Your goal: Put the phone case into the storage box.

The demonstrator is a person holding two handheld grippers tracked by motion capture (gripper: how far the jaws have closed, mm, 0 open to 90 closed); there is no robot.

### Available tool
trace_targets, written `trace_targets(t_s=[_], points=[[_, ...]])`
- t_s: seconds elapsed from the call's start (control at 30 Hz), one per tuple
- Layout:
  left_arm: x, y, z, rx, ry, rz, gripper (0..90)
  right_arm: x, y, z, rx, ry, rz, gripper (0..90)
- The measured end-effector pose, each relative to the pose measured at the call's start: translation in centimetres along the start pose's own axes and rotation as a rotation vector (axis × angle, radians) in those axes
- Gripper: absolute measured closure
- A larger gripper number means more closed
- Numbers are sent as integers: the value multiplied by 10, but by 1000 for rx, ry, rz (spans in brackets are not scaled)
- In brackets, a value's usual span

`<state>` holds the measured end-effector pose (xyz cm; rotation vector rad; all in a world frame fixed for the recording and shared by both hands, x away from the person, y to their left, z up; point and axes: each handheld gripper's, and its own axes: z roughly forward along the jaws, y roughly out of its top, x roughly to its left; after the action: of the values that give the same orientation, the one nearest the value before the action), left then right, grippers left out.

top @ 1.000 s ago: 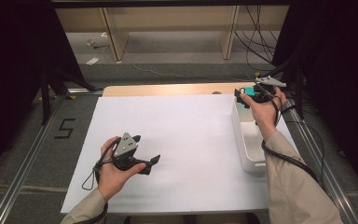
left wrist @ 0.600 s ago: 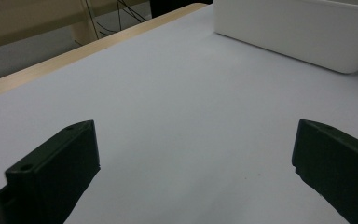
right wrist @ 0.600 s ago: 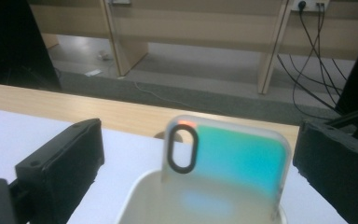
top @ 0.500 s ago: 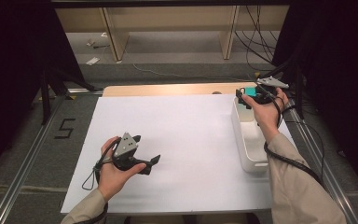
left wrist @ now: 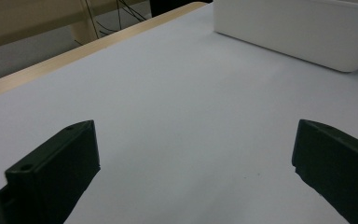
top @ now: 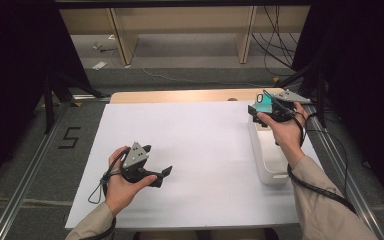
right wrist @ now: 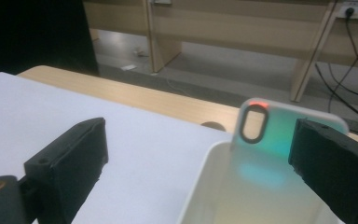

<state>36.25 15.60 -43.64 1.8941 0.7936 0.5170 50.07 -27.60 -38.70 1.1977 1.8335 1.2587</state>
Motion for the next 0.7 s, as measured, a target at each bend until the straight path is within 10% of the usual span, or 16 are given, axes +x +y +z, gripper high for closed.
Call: trace_targets(t_s=[0.7], points=[[0, 1, -1, -7, 3, 2, 0, 36, -14, -44, -32, 172, -16, 76]])
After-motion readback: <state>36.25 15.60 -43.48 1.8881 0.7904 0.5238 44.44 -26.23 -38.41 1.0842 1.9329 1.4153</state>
